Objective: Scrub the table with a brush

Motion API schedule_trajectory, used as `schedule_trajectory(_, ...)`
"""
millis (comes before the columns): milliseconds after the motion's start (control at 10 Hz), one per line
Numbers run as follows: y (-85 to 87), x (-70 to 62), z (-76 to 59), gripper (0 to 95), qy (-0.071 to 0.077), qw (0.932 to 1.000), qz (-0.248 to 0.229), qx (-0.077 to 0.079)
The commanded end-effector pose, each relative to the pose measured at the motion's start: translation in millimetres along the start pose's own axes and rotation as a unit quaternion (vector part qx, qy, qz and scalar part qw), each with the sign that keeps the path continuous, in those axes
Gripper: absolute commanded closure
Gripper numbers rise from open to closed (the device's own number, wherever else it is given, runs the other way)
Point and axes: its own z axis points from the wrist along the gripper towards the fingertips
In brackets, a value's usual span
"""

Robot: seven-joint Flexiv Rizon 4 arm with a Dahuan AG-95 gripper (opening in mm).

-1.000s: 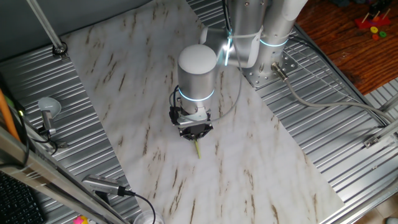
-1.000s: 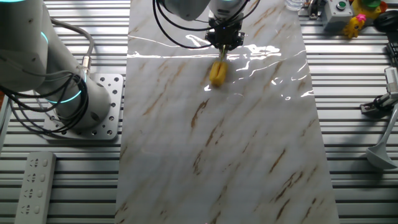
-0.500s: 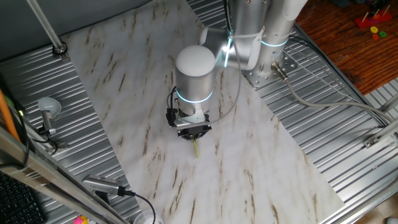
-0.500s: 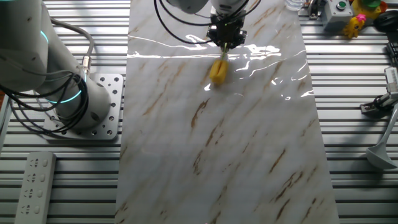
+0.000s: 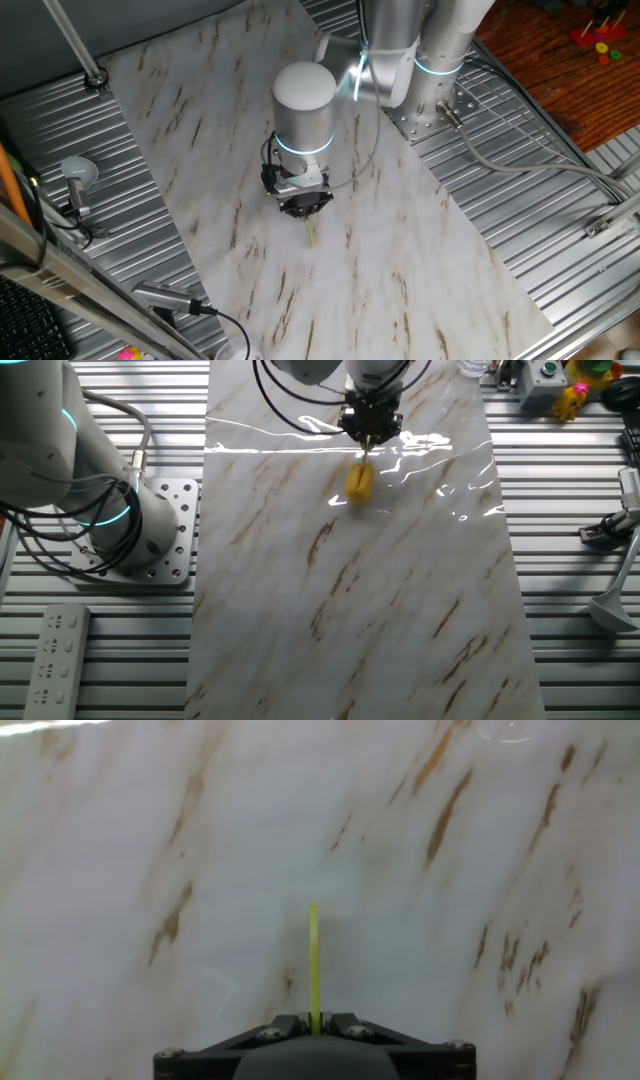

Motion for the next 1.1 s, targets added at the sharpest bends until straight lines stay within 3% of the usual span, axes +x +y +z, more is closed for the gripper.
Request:
schedule_trajectory(100, -0.9, -0.6, 1.1, 95.0, 0.001, 0.9999, 0.017, -0.002)
schedule_trajectory(500, -0.9, -0.6, 1.1, 95.0, 0.005, 0.9987, 0.052, -0.001)
schedule_trajectory(800, -1.7, 0.6, 0.4, 95.0, -0.001, 0.9996, -0.028, -0.001)
schedule_trajectory(1100, -23.9, 25.1, -8.4, 95.0, -0.002, 0.9955, -0.095, -0.002)
